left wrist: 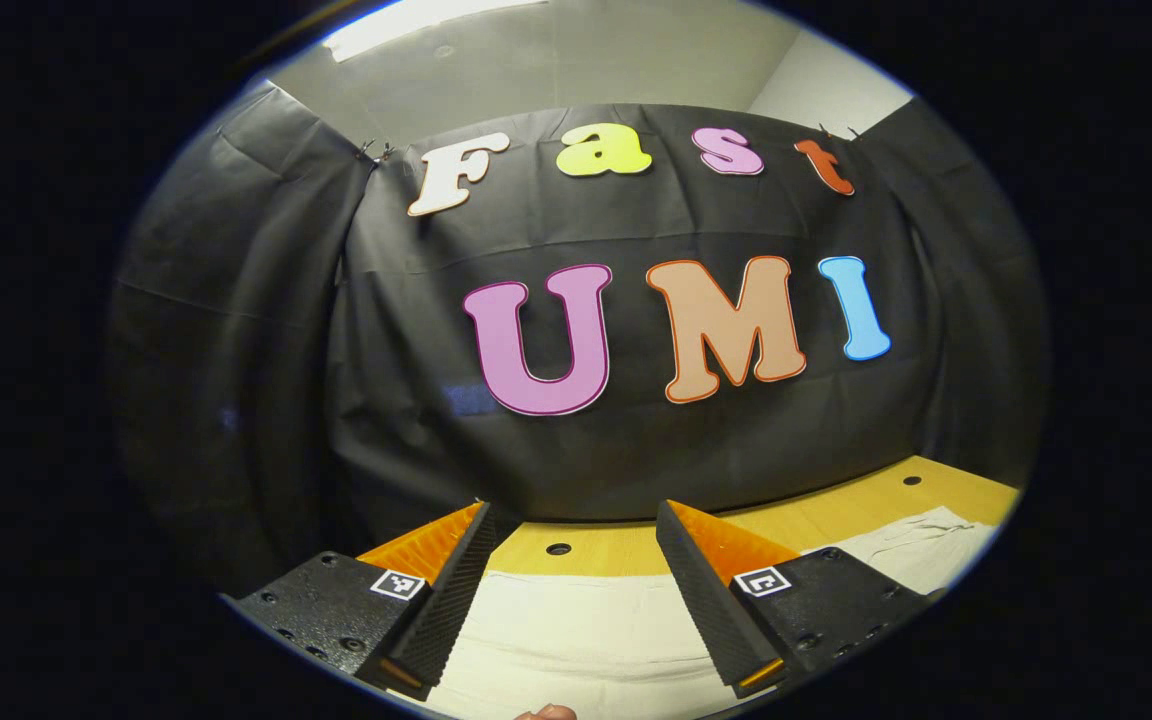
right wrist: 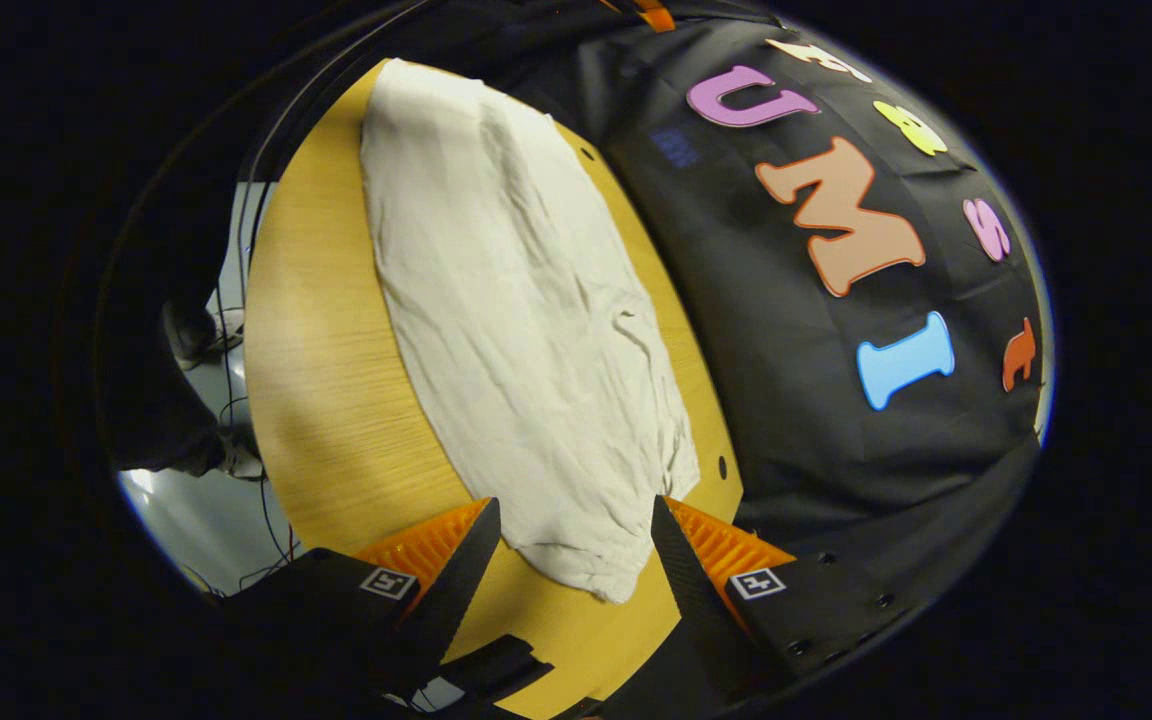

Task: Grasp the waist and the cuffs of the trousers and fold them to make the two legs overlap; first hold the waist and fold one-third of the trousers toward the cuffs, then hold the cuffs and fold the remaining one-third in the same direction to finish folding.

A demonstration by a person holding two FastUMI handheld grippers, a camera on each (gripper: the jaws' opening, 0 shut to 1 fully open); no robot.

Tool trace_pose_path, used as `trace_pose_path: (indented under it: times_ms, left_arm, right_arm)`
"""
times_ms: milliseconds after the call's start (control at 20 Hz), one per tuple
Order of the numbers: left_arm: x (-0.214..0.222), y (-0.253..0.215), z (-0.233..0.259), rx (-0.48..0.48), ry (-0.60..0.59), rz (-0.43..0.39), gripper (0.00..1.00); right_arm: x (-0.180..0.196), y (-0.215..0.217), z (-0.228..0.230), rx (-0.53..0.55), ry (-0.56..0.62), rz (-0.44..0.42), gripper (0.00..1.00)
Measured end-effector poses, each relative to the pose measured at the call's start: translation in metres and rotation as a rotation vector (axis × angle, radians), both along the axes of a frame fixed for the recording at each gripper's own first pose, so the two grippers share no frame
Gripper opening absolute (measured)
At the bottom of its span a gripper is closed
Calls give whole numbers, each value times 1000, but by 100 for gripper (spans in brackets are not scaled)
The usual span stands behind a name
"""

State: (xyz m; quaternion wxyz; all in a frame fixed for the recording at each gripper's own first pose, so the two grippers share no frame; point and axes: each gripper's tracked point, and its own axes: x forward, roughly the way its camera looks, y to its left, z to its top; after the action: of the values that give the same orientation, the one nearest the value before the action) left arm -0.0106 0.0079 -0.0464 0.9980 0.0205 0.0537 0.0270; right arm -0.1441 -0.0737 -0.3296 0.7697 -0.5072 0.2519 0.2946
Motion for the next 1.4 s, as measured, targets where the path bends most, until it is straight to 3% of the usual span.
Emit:
trace_pose_path:
  times_ms: [300,350,850,900,1000,1050,1100,1150,1300,1400]
  left_arm:
    - [-1,7,-1,57,0,14,96]
    - [-1,8,-1,70,-1,15,96]
    - [5,9,-6,94,9,11,96]
    - [6,9,-6,97,9,10,96]
    - [5,9,-9,103,11,6,96]
    - [5,9,-10,110,13,4,96]
    - [4,10,-13,118,17,2,96]
    - [3,10,-14,127,19,-1,96]
    - [-2,13,-20,166,25,-13,96]
    - [-7,18,-26,201,36,-21,96]
  right_arm:
    - [-5,4,-23,-70,69,85,100]
    - [-3,6,-24,-73,72,96,96]
    - [33,15,-32,-110,16,96,92]
    - [33,16,-36,-112,29,87,88]
    - [28,20,-49,-118,69,85,66]
    - [26,22,-49,-136,59,95,40]
    - [29,23,-51,-160,27,106,23]
    - [34,23,-47,-166,-3,81,12]
    - [31,14,-52,-69,70,-73,7]
    - [32,17,-52,-26,113,-125,6]
